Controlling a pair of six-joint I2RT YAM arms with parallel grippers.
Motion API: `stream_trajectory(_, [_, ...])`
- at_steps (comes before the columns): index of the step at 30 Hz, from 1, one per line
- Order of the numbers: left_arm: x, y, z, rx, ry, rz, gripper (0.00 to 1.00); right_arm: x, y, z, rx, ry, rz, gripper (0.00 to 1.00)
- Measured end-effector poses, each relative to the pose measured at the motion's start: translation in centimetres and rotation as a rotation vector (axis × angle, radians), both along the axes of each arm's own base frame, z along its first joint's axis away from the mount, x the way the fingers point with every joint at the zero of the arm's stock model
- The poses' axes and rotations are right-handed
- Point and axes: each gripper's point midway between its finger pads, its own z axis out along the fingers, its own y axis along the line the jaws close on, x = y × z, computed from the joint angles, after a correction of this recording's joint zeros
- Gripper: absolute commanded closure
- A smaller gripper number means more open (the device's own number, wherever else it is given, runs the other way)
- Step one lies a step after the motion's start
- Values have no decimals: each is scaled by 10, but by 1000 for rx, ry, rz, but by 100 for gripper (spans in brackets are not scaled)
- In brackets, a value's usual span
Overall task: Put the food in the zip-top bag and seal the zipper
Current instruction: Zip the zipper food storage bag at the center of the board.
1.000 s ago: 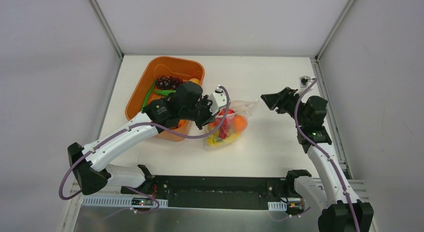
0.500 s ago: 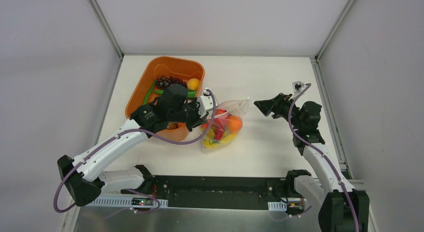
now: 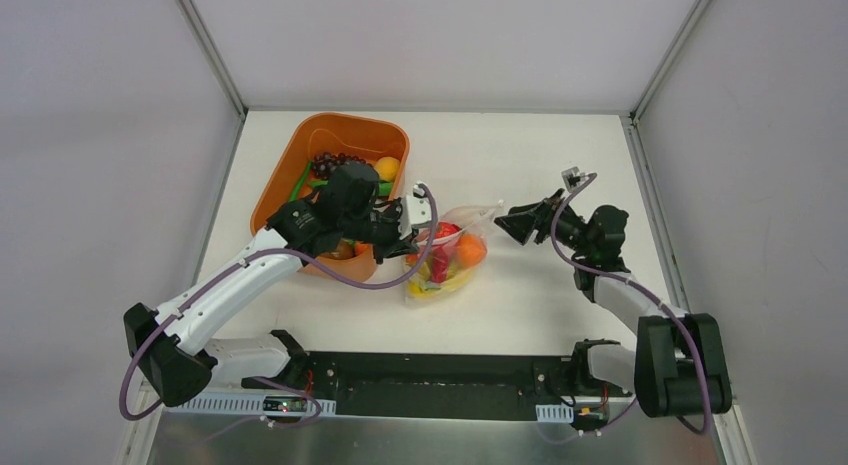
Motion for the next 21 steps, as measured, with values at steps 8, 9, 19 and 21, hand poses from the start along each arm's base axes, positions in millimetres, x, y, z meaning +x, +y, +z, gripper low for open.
stream_trajectory(8, [-4, 7, -1, 21, -9, -59, 100, -11, 17, 6, 11, -221, 222, 17])
stream_trajectory(9, [-4, 9, 0, 24, -8, -64, 100, -12, 18, 4, 9, -239, 248, 18])
stream_trajectory(19, [-9, 10, 0, 33, 14, -112, 100, 1, 24, -8, 30, -209, 395, 21])
stream_trajectory(21, [-10, 8, -1, 30, 20, -126, 100, 2, 26, -7, 35, -202, 421, 21])
